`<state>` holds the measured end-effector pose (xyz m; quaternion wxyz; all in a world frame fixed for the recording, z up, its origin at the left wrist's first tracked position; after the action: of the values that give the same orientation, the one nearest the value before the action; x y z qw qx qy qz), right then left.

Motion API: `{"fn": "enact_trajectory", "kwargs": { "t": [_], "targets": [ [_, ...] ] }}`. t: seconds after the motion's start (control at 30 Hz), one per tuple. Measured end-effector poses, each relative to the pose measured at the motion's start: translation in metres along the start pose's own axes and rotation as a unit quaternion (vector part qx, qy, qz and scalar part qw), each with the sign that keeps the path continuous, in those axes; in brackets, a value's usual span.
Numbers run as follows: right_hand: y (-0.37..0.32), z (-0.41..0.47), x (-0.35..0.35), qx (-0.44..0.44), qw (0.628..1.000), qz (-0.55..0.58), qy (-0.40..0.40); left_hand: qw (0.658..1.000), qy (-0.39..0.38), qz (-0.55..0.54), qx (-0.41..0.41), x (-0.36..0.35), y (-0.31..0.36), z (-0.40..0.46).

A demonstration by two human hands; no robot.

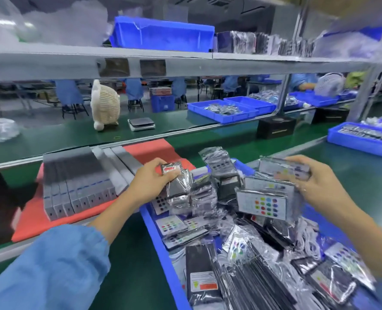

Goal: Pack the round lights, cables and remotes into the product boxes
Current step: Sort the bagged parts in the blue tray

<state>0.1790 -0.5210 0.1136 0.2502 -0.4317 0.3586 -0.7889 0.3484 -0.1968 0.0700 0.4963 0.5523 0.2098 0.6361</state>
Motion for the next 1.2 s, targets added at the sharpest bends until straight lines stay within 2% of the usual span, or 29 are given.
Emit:
{"fn": "enact_trajectory", "kwargs": {
  "t": [0.07, 0.1, 0.2, 0.27, 0.3, 0.33, 0.37, 0.4, 0.43, 0.5, 0.53, 0.57, 0.63, 0.67, 0.7, 0.73, 0.8, 0.87, 0.9, 0.93, 1.0, 1.07, 1.1, 1.13, 1.17, 1.2],
  "targets": [
    [0.014, 0.0, 0.012, -0.032, 0.996, -0.07, 0.051, 0.999, -0.006, 0.02, -0.031, -0.003, 0.004, -0.003],
    [0.025, 0.001, 0.011, -0.069, 0.99, -0.122, 0.026, 0.999, -0.001, 0.032, -0.043, -0.004, 0.005, -0.005],
    [0.058, -0.006, -0.008, -0.17, 0.959, -0.173, -0.145, 0.986, -0.038, 0.141, -0.078, -0.005, 0.013, 0.0],
    [0.058, -0.01, -0.005, -0.161, 0.941, -0.243, -0.175, 0.954, -0.085, 0.265, -0.11, -0.006, 0.022, 0.008],
    [0.057, -0.011, -0.004, -0.149, 0.928, -0.284, -0.193, 0.948, -0.119, 0.275, -0.112, -0.007, 0.023, 0.011],
    [0.055, -0.014, -0.004, -0.127, 0.903, -0.346, -0.22, 0.955, -0.147, 0.236, -0.105, -0.009, 0.025, 0.012],
    [0.053, -0.019, -0.007, -0.098, 0.867, -0.416, -0.254, 0.975, -0.159, 0.136, -0.075, -0.011, 0.027, 0.012],
    [0.052, -0.026, -0.013, -0.057, 0.831, -0.474, -0.287, 0.989, -0.145, 0.0, -0.017, -0.013, 0.025, 0.011],
    [0.051, -0.032, -0.016, -0.024, 0.814, -0.495, -0.302, 0.985, -0.101, -0.128, 0.053, -0.014, 0.017, 0.011],
    [0.037, -0.038, -0.011, 0.038, 0.818, -0.482, -0.31, 0.93, -0.006, -0.3, 0.214, -0.023, -0.012, 0.006],
    [0.027, -0.039, -0.005, 0.066, 0.824, -0.465, -0.317, 0.916, 0.025, -0.301, 0.264, -0.027, -0.022, 0.002],
    [0.016, -0.035, 0.006, 0.08, 0.841, -0.436, -0.309, 0.928, 0.046, -0.24, 0.283, -0.024, -0.028, 0.003],
    [-0.018, -0.018, 0.037, 0.089, 0.909, -0.342, -0.221, 0.968, 0.042, 0.016, 0.249, -0.009, -0.031, 0.012],
    [-0.037, -0.009, 0.047, 0.103, 0.942, -0.274, -0.166, 0.967, 0.025, 0.131, 0.218, -0.003, -0.027, 0.017],
    [-0.056, -0.001, 0.043, 0.123, 0.956, -0.228, -0.136, 0.965, -0.003, 0.169, 0.199, -0.007, -0.026, 0.018],
    [-0.075, 0.005, 0.024, 0.149, 0.956, -0.213, -0.137, 0.97, -0.042, 0.152, 0.187, -0.013, -0.025, 0.017],
    [-0.094, 0.008, -0.049, 0.176, 0.928, -0.241, -0.223, 0.976, -0.074, -0.045, 0.202, -0.021, -0.031, 0.013],
    [-0.09, -0.004, -0.131, 0.164, 0.864, -0.315, -0.357, 0.939, -0.089, -0.241, 0.227, -0.021, -0.035, 0.006],
    [-0.083, -0.011, -0.162, 0.162, 0.83, -0.354, -0.4, 0.926, -0.111, -0.289, 0.215, -0.02, -0.032, 0.003],
    [-0.078, -0.012, -0.182, 0.175, 0.813, -0.378, -0.408, 0.92, -0.131, -0.319, 0.185, -0.017, -0.027, 0.0],
    [-0.076, -0.005, -0.199, 0.197, 0.818, -0.38, -0.384, 0.92, -0.093, -0.346, 0.157, -0.008, -0.027, -0.004],
    [-0.077, 0.001, -0.2, 0.219, 0.817, -0.398, -0.355, 0.956, -0.024, -0.265, 0.124, -0.002, -0.023, -0.007],
    [-0.08, 0.002, -0.199, 0.238, 0.815, -0.406, -0.339, 0.987, -0.015, -0.136, 0.087, -0.002, -0.015, -0.007],
    [-0.084, 0.002, -0.196, 0.254, 0.821, -0.395, -0.323, 0.998, -0.035, 0.032, 0.045, -0.008, -0.004, -0.007],
    [-0.087, 0.002, -0.188, 0.253, 0.846, -0.357, -0.304, 0.975, -0.047, 0.219, 0.001, -0.011, 0.009, -0.009],
    [-0.087, 0.007, -0.174, 0.23, 0.884, -0.295, -0.279, 0.934, -0.043, 0.352, -0.039, -0.013, 0.019, -0.013]
  ]
}}
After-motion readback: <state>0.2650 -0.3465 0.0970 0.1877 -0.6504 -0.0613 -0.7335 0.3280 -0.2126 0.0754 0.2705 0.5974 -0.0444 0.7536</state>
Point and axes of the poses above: each hand's wrist, its own z-axis towards the middle knuckle, its own x-axis out of the back of the hand, y = z × x, the point moved 9 cm from there along z, towards the middle knuckle, and after that the axes turned 5 degrees about -z, right-handed, at the moved point
